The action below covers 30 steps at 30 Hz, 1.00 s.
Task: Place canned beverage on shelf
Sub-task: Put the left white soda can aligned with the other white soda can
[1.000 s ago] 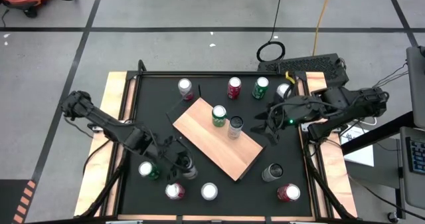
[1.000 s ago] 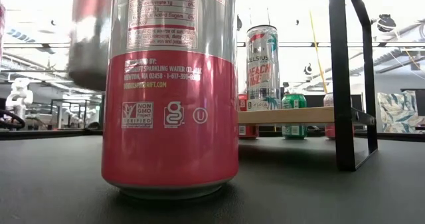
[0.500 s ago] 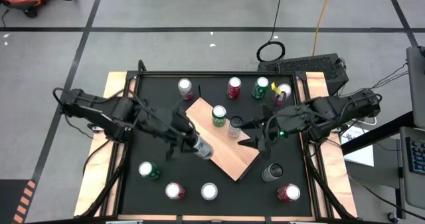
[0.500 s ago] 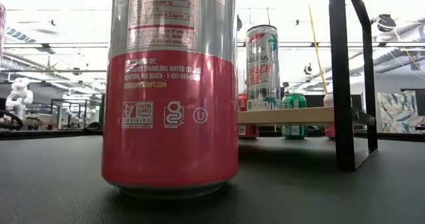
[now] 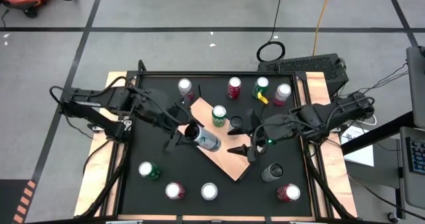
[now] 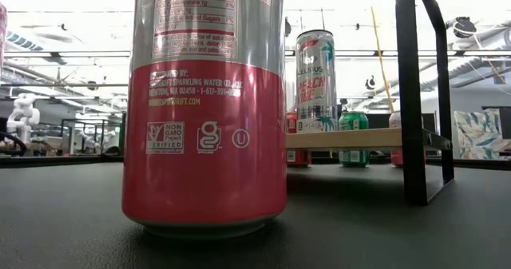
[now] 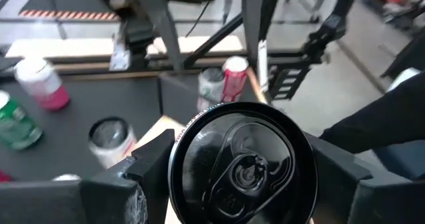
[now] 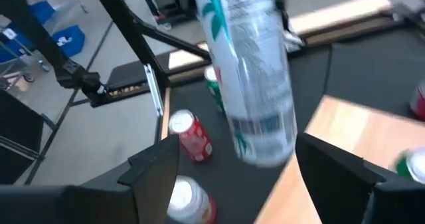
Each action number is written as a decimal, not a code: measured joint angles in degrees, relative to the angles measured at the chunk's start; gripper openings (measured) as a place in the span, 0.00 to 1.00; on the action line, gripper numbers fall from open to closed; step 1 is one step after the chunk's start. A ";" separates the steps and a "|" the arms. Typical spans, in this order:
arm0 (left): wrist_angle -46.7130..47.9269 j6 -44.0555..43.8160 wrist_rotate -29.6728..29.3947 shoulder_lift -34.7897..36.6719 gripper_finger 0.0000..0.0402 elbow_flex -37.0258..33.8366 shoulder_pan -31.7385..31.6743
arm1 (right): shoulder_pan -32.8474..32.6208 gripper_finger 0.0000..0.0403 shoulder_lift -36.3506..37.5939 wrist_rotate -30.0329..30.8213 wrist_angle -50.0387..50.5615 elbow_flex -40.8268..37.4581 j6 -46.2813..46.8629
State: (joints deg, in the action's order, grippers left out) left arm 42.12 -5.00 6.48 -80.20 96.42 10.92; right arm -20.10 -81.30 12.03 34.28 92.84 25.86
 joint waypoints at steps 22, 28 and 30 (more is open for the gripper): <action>-7.55 4.40 4.26 -2.38 0.63 0.07 -3.37 | 4.15 0.89 -3.16 -2.37 -6.86 -0.02 -10.56; -9.03 4.42 4.29 -4.20 0.63 0.04 -3.68 | 5.12 0.86 -4.23 -3.20 -7.04 -0.07 -10.22; -9.89 4.42 4.29 -4.83 0.63 0.04 -3.83 | 5.38 0.84 -4.43 -3.25 -7.05 -0.07 -10.17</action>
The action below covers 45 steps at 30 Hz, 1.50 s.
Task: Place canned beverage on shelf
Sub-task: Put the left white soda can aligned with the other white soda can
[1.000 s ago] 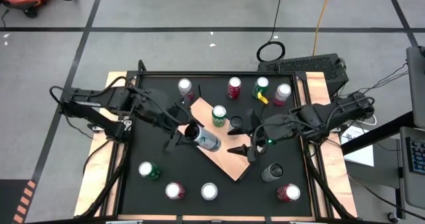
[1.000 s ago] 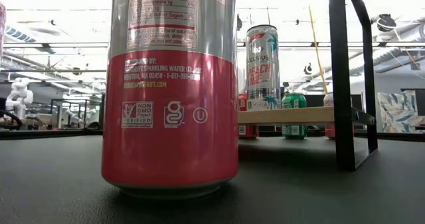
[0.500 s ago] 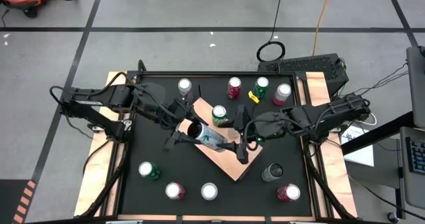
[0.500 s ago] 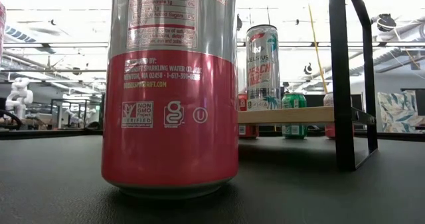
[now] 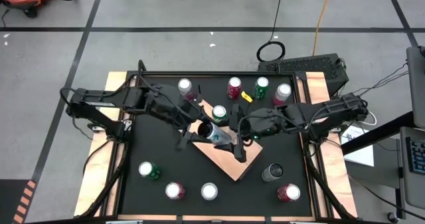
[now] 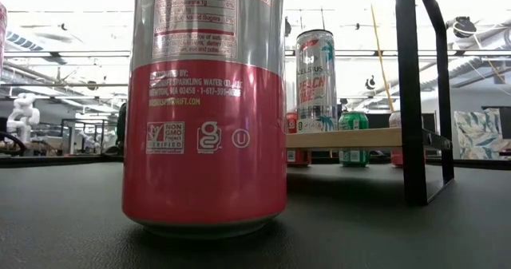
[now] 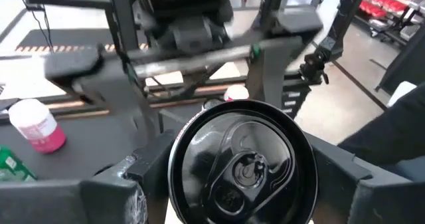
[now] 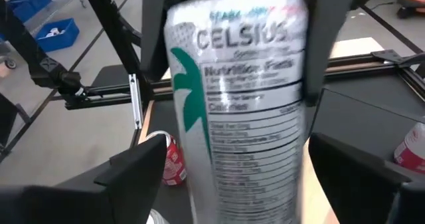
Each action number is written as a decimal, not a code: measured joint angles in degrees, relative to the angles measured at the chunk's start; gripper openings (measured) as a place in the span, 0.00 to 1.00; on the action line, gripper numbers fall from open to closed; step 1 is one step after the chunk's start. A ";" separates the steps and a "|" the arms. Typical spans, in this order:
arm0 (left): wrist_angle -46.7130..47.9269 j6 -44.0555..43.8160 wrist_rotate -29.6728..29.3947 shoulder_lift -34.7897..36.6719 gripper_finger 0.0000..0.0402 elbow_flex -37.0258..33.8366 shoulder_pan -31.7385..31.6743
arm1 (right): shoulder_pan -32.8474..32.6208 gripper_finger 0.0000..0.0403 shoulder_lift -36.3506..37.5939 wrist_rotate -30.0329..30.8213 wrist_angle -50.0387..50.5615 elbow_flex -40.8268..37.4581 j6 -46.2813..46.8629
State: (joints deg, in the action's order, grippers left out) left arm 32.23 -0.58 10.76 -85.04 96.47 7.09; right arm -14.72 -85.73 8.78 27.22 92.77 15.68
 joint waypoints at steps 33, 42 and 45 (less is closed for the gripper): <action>-4.88 -9.63 -21.28 -0.27 0.99 7.93 0.96 | 0.85 0.58 2.47 1.46 -1.95 -0.04 0.81; -4.79 -8.31 -29.54 0.36 1.00 12.94 0.99 | 1.22 0.58 8.43 16.40 -3.43 -0.04 1.42; -4.07 -8.07 -29.92 0.20 1.00 12.94 0.96 | 1.22 0.58 9.58 20.79 -4.79 -0.02 1.59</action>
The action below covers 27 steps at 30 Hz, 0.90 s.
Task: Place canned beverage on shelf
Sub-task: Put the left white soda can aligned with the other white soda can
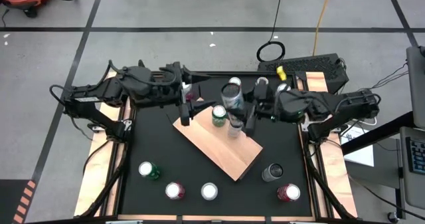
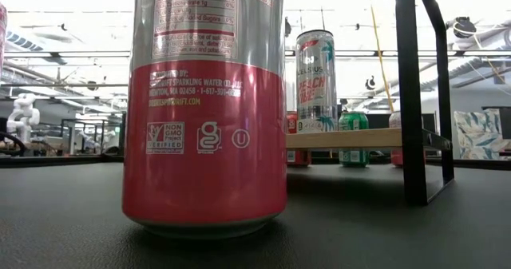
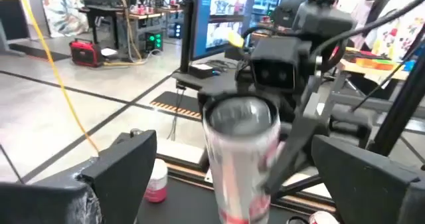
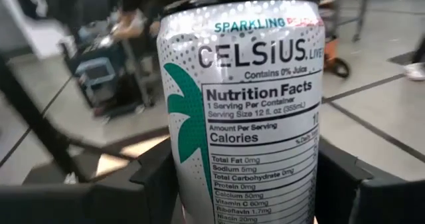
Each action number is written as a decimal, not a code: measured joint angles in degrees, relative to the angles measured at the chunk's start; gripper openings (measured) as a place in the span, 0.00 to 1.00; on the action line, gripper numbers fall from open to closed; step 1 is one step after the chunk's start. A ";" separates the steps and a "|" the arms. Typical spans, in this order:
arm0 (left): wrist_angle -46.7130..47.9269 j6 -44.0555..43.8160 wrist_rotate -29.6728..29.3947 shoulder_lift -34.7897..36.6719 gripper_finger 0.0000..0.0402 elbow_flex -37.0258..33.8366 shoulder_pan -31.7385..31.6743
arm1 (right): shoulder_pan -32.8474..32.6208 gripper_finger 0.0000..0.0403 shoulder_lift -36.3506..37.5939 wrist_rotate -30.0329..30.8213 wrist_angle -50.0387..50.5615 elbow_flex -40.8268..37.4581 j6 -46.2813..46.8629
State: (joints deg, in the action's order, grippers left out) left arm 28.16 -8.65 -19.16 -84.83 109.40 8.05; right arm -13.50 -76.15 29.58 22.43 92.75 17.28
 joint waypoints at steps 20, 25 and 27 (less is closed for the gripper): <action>-0.53 -1.10 -7.43 -6.78 1.00 -0.04 2.23 | 0.04 0.58 0.32 11.18 -12.00 0.03 0.01; -0.67 -3.08 -8.07 -8.91 1.00 -0.07 2.21 | 0.33 0.58 0.01 11.19 -14.05 0.04 0.41; -1.00 -3.07 -8.15 -9.56 1.00 -0.07 2.21 | 0.39 0.58 -0.06 11.15 -14.60 0.04 0.44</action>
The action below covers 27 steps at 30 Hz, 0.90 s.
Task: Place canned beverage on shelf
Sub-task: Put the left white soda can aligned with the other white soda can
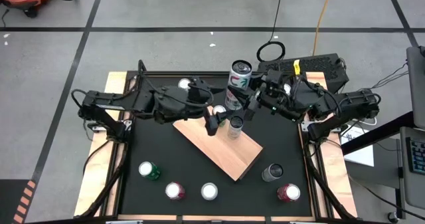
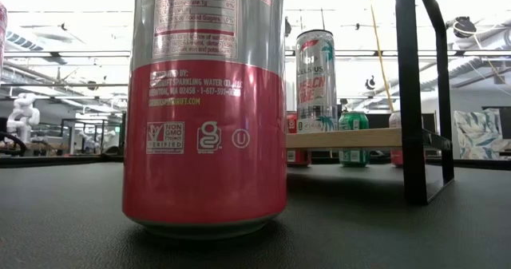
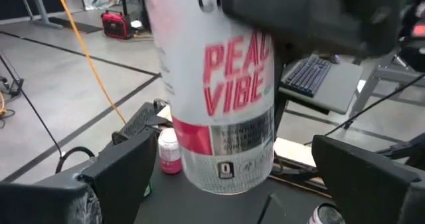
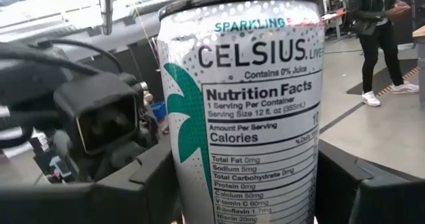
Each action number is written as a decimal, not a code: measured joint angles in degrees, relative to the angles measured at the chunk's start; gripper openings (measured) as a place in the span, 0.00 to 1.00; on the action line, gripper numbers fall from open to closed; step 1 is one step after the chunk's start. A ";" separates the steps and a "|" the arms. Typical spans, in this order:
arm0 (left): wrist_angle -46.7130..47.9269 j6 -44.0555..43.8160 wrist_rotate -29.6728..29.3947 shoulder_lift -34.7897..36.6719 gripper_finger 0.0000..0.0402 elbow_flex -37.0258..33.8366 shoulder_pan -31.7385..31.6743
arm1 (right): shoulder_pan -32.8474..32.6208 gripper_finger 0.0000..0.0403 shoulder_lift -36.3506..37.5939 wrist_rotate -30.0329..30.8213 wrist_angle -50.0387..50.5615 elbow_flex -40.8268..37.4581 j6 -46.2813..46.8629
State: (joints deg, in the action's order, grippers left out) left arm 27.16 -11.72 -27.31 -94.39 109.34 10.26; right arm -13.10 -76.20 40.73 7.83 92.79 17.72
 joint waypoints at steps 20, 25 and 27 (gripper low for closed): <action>-3.21 -4.53 -2.12 -3.82 1.00 -0.02 -0.54 | 0.00 0.58 0.00 -0.22 -0.07 0.00 0.26; -4.97 -4.56 -3.72 -4.58 1.00 -0.02 -0.55 | 0.00 0.58 -0.34 -0.24 -0.25 0.01 0.26; -5.84 -4.56 -4.99 -5.00 1.00 -0.02 -0.53 | 0.00 0.58 -0.52 -0.26 -0.22 0.01 0.26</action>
State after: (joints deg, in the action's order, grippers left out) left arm 21.32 -16.27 -32.30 -99.39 109.32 9.73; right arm -13.10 -76.73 40.47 7.62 92.80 17.98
